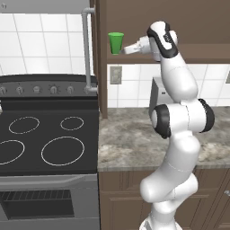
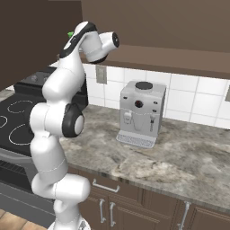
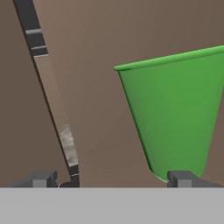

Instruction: There is a tray on the dining counter. Grab the cup, mug, and pitcher and place them on the tray. The pitcher may be placed next to the tray if it cannot fit the tray.

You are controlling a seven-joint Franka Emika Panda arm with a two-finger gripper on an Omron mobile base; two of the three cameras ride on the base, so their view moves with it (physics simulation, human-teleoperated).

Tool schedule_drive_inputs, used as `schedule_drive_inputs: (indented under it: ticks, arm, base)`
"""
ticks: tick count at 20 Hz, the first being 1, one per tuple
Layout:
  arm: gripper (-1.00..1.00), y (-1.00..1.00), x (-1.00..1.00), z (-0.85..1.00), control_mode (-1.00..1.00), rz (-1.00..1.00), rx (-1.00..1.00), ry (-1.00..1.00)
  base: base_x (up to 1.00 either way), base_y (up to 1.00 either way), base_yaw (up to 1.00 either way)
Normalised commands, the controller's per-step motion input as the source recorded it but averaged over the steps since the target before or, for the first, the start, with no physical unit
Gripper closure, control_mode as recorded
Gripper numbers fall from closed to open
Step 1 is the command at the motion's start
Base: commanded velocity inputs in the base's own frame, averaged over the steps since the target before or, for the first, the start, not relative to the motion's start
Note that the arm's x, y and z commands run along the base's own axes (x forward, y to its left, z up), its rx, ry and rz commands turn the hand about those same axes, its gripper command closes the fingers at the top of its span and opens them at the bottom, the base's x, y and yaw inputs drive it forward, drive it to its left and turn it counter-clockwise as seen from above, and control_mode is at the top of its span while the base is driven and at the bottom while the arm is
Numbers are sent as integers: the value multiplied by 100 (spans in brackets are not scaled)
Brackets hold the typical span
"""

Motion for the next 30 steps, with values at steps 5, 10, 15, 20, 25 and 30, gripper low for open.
schedule_drive_inputs:
  ticks: [5,10,15,20,25,30]
  arm:
    - [-100,5,10,0,-100,0,0,-3]
    - [-100,3,12,0,-100,0,-1,0]
    - [-100,2,14,0,-100,0,0,0]
    - [-100,1,13,-1,-100,0,0,0]
    - [-100,3,13,0,-100,0,0,0]
    - [-100,6,11,0,-100,0,-1,-2]
  base:
    - [0,0,0]
    - [0,0,0]
    - [0,0,0]
    - [0,0,0]
    - [0,0,0]
    - [0,0,0]
